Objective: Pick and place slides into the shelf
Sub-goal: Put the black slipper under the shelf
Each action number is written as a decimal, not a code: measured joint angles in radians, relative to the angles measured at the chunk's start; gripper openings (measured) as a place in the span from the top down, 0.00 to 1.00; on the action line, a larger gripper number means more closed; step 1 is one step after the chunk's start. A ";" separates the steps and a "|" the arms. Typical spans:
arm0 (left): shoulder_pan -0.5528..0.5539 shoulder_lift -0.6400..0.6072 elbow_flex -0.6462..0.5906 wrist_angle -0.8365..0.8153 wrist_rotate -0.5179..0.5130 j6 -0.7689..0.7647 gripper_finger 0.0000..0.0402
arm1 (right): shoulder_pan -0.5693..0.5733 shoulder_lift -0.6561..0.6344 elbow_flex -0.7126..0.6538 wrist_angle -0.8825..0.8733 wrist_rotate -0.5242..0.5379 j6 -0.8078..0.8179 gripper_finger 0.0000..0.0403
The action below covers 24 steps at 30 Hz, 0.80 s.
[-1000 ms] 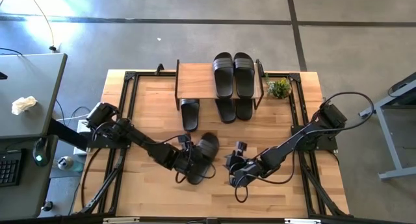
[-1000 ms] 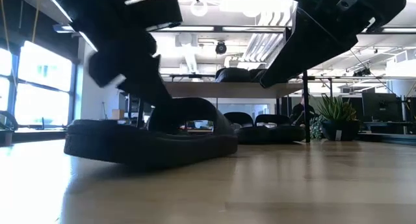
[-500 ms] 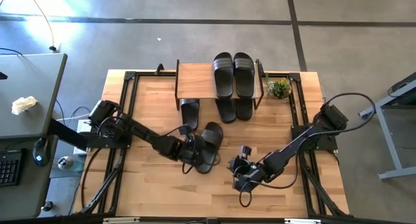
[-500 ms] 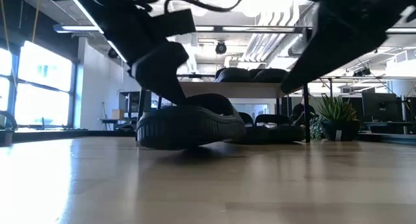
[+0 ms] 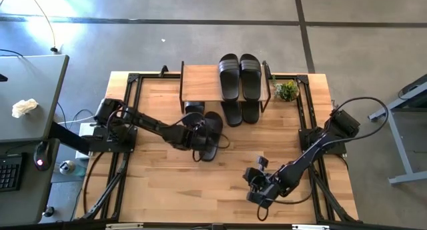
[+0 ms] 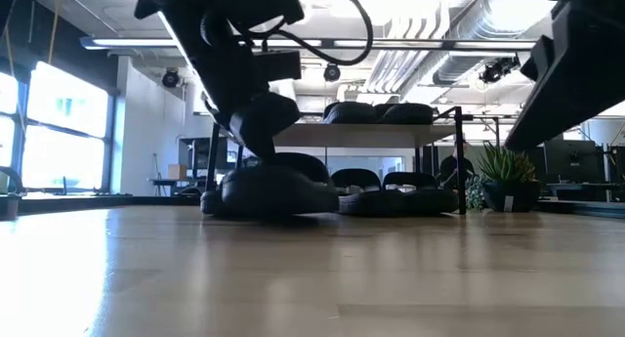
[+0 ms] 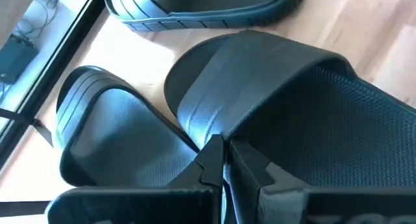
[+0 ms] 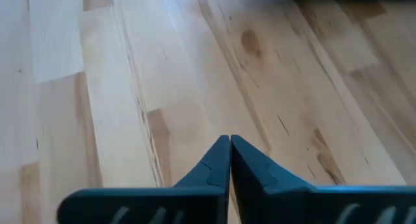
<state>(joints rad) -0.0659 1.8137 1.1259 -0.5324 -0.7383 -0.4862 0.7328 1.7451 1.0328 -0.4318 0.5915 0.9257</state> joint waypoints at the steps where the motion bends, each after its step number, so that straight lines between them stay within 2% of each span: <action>1: 0.010 0.000 0.000 0.007 0.001 0.000 0.99 | 0.003 0.000 0.000 -0.003 0.000 0.001 1.00; 14: 0.151 0.031 0.005 0.069 0.028 0.008 1.00 | 0.003 0.000 0.000 -0.018 -0.025 0.000 0.99; 24: 0.179 0.075 0.004 0.176 0.033 0.064 1.00 | 0.010 0.000 0.000 -0.047 -0.047 0.040 0.99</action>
<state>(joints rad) 0.1131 1.8885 1.1301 -0.3561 -0.7052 -0.4224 0.7429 1.7451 1.0325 -0.4789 0.5443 0.9658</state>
